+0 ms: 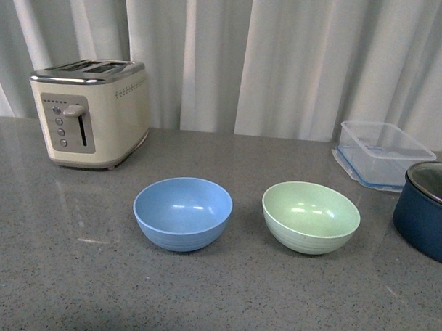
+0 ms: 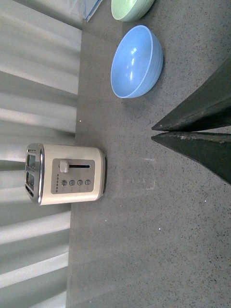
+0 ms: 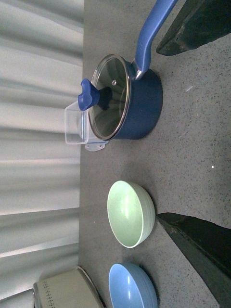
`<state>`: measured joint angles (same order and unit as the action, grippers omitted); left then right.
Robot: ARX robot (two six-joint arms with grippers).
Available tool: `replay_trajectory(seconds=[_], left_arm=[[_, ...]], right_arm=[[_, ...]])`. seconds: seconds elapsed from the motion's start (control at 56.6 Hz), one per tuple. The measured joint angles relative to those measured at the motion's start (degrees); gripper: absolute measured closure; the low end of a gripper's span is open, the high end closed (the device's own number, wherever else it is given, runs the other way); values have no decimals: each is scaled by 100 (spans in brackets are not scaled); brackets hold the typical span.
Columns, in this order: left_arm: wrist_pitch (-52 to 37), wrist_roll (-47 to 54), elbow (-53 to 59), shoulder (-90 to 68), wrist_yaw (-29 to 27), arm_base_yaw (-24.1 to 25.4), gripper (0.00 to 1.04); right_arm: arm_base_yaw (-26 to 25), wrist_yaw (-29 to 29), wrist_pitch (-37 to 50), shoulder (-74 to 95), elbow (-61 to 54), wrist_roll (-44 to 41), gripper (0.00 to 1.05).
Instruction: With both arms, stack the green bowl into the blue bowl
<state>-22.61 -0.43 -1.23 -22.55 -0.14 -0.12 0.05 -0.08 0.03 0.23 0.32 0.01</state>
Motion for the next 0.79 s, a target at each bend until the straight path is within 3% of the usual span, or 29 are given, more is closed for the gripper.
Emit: replay_trajectory(seconds=[0.653,0.795], left_arm=[[1241,0,0,1255,0,0,101],[2221,0,0,2120,9,0,101]], right_arm=[[0,0,0,0,0,0,10],[0,2,0,0,0,0,10]])
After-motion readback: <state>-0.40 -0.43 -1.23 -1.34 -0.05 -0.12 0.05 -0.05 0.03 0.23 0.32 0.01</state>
